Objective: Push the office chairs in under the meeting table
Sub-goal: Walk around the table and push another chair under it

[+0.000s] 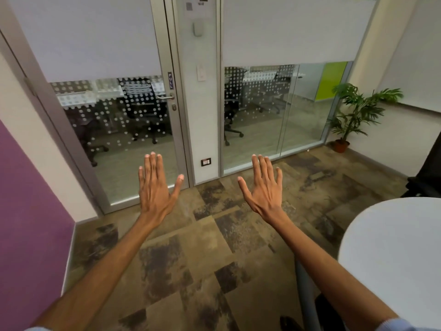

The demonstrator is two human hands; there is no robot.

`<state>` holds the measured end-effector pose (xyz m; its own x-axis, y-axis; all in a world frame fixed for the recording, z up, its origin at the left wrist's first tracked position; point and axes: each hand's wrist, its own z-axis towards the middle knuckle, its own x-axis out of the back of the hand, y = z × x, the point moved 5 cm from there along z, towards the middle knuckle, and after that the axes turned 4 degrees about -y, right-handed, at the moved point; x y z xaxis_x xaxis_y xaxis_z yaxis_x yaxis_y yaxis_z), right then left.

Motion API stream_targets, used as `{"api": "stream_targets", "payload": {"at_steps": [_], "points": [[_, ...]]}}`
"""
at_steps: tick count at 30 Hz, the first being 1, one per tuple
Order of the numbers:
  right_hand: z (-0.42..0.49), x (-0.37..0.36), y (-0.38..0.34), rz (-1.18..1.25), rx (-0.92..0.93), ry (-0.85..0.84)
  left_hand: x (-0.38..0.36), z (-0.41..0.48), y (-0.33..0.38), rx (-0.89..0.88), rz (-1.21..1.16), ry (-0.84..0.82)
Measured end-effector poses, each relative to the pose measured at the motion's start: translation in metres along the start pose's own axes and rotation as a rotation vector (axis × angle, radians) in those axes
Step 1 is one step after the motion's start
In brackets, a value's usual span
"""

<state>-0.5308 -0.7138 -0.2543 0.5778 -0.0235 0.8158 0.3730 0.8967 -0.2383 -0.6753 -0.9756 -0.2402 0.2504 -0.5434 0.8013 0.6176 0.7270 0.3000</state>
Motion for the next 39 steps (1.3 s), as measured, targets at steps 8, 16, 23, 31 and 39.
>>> {"api": "stream_targets", "payload": {"at_steps": [8,16,23,31,39], "points": [[0.111,-0.055,0.010,-0.023,-0.073,0.031,-0.061,0.130,-0.038,-0.101,0.004,-0.044],[0.200,-0.118,0.065,-0.069,-0.144,0.022,-0.167,0.232,-0.040,-0.108,-0.011,-0.156],[0.323,-0.175,0.161,-0.082,-0.228,0.040,-0.274,0.372,0.002,-0.153,-0.035,-0.193],[0.430,-0.194,0.270,-0.139,-0.283,0.071,-0.375,0.497,0.103,-0.271,-0.089,-0.182],[0.502,-0.221,0.409,-0.213,-0.418,0.071,-0.507,0.605,0.196,-0.344,-0.194,-0.245]]}}
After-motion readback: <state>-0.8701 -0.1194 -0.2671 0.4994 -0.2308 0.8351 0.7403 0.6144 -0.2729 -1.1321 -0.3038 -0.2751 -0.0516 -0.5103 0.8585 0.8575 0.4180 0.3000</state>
